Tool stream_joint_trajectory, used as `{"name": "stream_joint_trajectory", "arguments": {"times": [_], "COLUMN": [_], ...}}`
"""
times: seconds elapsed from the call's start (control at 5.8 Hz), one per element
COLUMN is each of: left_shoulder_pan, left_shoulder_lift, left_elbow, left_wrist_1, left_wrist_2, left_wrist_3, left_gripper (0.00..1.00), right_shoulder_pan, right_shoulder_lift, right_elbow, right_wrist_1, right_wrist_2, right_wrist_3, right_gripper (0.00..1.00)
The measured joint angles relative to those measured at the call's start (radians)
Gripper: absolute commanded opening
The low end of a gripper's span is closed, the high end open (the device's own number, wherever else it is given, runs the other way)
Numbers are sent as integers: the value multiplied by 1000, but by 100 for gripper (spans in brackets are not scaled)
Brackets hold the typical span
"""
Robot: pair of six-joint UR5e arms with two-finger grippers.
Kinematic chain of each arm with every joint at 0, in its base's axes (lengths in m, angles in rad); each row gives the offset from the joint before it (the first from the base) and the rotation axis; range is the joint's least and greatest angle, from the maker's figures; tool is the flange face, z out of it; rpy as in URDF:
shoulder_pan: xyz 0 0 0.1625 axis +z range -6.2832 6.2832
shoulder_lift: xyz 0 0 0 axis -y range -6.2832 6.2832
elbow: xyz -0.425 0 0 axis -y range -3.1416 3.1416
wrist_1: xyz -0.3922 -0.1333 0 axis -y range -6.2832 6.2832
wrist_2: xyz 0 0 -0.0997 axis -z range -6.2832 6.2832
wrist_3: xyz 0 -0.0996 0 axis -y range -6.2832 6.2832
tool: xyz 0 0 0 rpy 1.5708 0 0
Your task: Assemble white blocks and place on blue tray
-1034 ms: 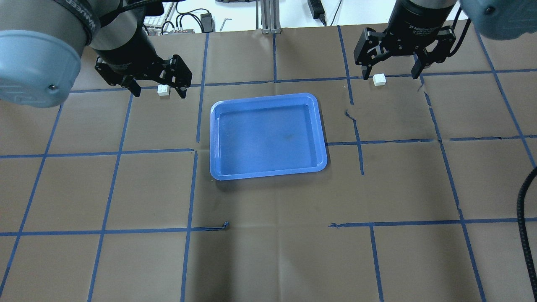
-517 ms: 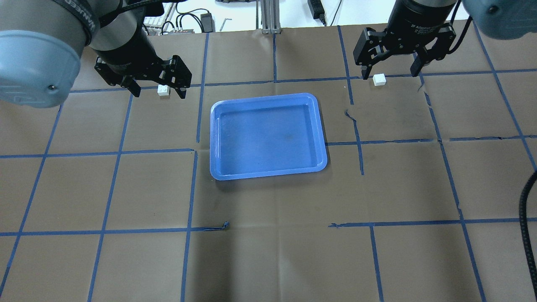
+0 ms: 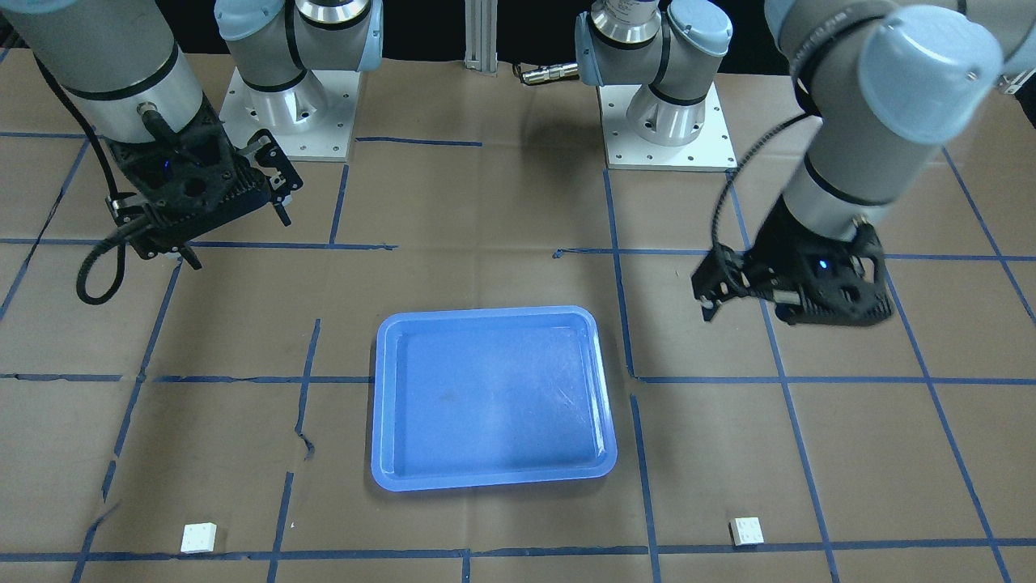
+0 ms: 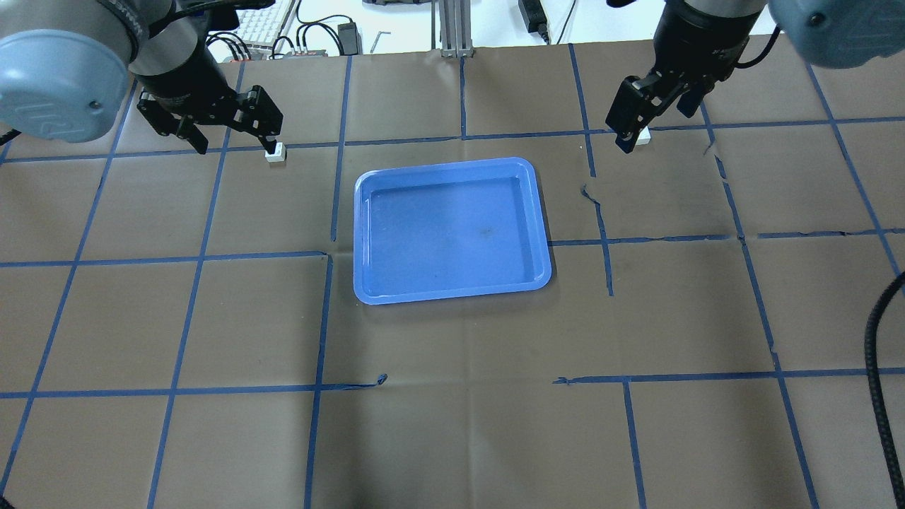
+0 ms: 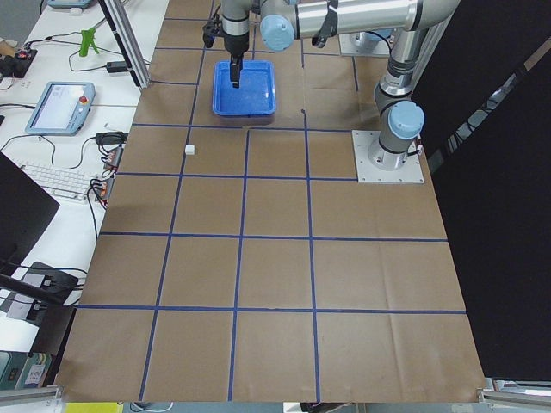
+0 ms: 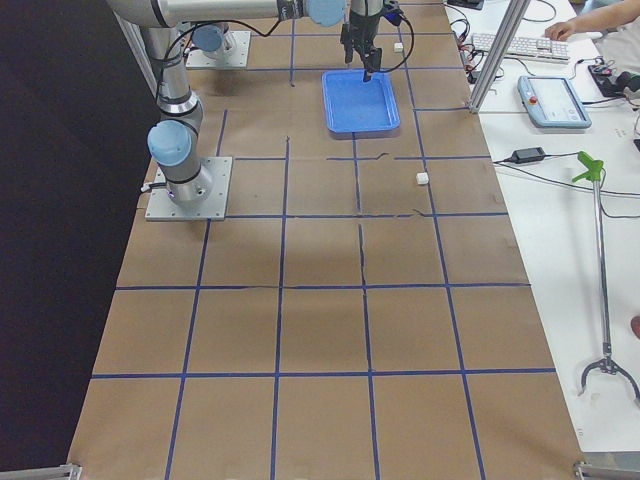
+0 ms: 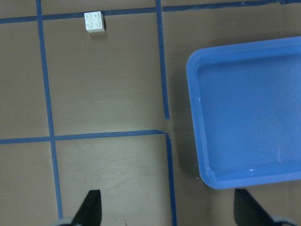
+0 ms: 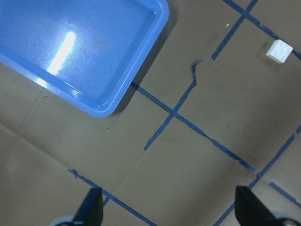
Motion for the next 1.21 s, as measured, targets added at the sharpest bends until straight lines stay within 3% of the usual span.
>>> {"name": "stream_joint_trajectory", "arguments": {"times": [0.34,0.69,0.86,1.03,1.21], "left_shoulder_pan": [50,53,54,54,54], "left_shoulder_lift": [-317,-445,-473,-489,-494], "left_elbow": [147,137,102,79,75], "left_wrist_1": [209,373,460,512,528], "left_wrist_2": [-4,-13,-15,-13,-11], "left_wrist_3": [35,52,83,99,104], "left_gripper": [100,100,100,93,65], "right_shoulder_pan": [-36,-102,-137,-174,-213], "right_shoulder_lift": [52,143,217,309,392], "right_elbow": [-12,-85,-169,-277,-362], "right_wrist_1": [-36,-72,-75,-74,-71], "right_wrist_2": [9,11,13,26,65], "right_wrist_3": [-418,-794,-933,-1053,-1137], "right_gripper": [99,99,100,100,100]}}
